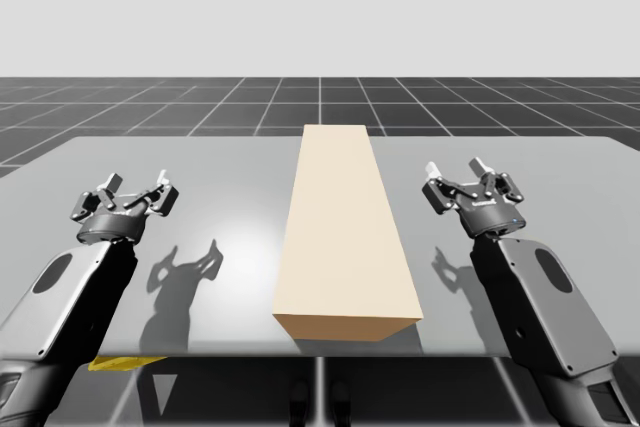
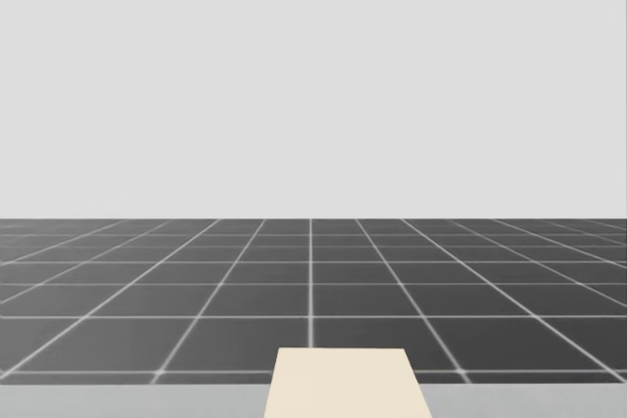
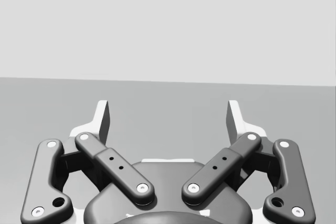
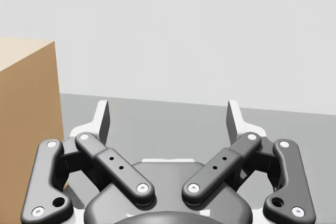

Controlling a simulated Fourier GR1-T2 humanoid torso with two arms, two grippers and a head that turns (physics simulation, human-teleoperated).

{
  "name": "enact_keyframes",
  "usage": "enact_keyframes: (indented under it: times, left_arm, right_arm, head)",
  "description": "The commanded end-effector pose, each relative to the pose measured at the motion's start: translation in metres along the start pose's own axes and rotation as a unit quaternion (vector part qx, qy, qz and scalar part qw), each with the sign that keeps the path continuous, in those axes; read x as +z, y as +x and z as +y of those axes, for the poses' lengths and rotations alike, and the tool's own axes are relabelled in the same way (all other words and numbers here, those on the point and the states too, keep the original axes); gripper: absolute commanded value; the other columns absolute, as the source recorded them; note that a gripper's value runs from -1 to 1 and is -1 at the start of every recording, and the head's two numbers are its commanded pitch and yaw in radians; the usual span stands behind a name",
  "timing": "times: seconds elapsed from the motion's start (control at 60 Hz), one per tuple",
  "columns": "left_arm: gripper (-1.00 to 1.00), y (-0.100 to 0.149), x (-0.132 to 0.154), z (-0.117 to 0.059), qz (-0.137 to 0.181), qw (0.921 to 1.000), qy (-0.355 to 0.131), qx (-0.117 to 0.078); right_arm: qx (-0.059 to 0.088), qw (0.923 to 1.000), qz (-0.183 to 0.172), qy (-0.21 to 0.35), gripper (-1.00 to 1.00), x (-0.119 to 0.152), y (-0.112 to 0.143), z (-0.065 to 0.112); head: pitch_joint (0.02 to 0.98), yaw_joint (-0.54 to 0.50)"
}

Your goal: Retrieve the object from inside the box.

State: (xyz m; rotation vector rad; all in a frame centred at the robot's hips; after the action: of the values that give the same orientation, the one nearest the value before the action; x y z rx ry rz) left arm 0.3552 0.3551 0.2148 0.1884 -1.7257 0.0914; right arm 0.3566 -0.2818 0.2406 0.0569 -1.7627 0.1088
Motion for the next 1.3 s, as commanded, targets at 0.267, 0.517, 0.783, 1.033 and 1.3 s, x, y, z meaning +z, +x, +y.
enact_keyframes:
  times: [0.267,0.517,0.783,1.033,1.3]
  left_arm:
    - [-1.00,-0.024,0.004,-0.021,0.116,0.9847,-0.120,-0.049]
    - [-1.00,-0.021,0.044,-0.071,0.086,0.9429,-0.305,-0.103]
    - [-1.00,-0.022,0.088,-0.119,0.068,0.8799,-0.448,-0.141]
    - [-1.00,-0.007,0.112,-0.145,0.042,0.8600,-0.498,-0.104]
    - [-1.00,-0.017,0.098,-0.182,0.054,0.8633,-0.501,-0.028]
  right_arm:
    - [0.018,0.9881,0.105,0.111,-1.00,0.005,-0.023,0.002]
    - [0.008,0.9648,0.086,0.248,-1.00,0.022,-0.024,0.016]
    - [0.038,0.9357,0.080,0.342,-1.00,0.038,-0.027,0.029]
    - [0.044,0.9255,0.077,0.368,-1.00,0.043,-0.029,0.033]
    - [0.044,0.9218,0.076,0.378,-1.00,0.045,-0.030,0.035]
  head:
    - [0.066,-0.01]
    - [0.060,-0.02]
    - [0.061,-0.03]
    - [0.056,-0.03]
    - [0.062,-0.02]
